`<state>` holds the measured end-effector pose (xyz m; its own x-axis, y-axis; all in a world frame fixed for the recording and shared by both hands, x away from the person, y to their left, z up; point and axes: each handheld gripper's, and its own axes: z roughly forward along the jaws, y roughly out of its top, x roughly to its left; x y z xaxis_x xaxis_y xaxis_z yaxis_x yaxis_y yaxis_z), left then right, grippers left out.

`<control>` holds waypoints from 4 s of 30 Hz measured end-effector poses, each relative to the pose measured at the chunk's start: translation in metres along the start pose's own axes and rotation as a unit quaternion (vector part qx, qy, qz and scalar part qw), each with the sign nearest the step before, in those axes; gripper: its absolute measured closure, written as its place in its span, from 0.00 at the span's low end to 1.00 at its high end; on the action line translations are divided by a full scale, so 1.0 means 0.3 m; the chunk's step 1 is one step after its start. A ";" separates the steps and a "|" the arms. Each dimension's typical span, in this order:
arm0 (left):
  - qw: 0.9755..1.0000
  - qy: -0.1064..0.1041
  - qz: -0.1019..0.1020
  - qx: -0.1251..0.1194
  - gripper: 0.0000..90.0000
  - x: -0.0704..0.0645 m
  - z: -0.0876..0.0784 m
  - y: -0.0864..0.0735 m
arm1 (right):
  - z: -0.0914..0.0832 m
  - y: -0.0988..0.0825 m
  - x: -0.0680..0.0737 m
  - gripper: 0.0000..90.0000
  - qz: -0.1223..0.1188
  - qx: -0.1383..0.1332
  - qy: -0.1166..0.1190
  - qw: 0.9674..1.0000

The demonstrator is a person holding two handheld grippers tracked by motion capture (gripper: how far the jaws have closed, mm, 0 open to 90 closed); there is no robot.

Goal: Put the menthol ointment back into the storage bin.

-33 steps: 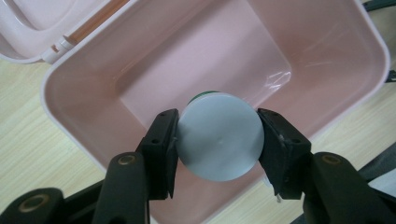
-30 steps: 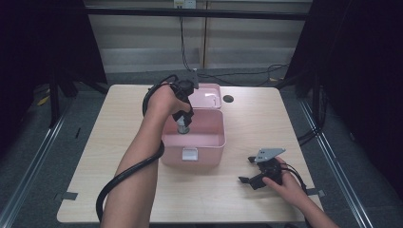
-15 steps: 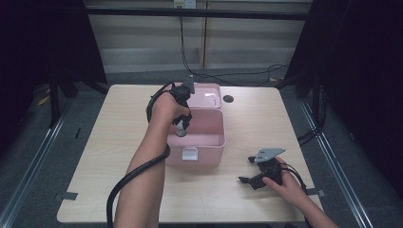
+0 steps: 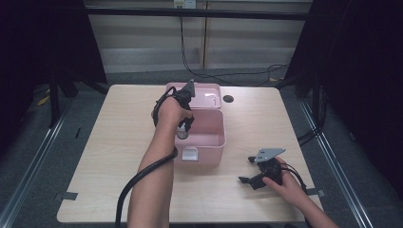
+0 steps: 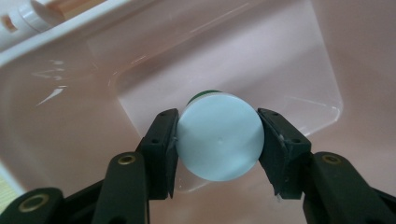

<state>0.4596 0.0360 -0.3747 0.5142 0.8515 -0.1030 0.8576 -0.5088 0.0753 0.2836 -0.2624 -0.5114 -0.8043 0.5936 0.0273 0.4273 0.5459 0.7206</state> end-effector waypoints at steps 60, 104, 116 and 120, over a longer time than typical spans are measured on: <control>0.994 0.034 -0.097 -0.050 0.56 0.006 0.192 0.023 | 0.000 0.000 0.000 0.11 0.001 0.000 0.000 1.000; 0.993 0.021 -0.103 -0.053 0.41 -0.006 0.149 0.034 | 0.000 0.000 0.001 0.11 0.002 0.001 0.002 1.000; 0.995 0.006 -0.091 -0.048 0.31 0.000 0.086 0.007 | 0.001 0.000 0.000 0.11 0.000 0.000 0.002 1.000; 0.995 0.007 -0.083 -0.049 0.29 0.001 0.068 -0.004 | 0.000 0.000 0.000 0.11 0.000 0.000 0.002 1.000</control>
<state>0.4588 0.0343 -0.3951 0.3639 0.9251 -0.1084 0.9254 -0.3459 0.1546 0.2837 -0.2624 -0.5115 -0.8060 0.5912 0.0304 0.4275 0.5457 0.7208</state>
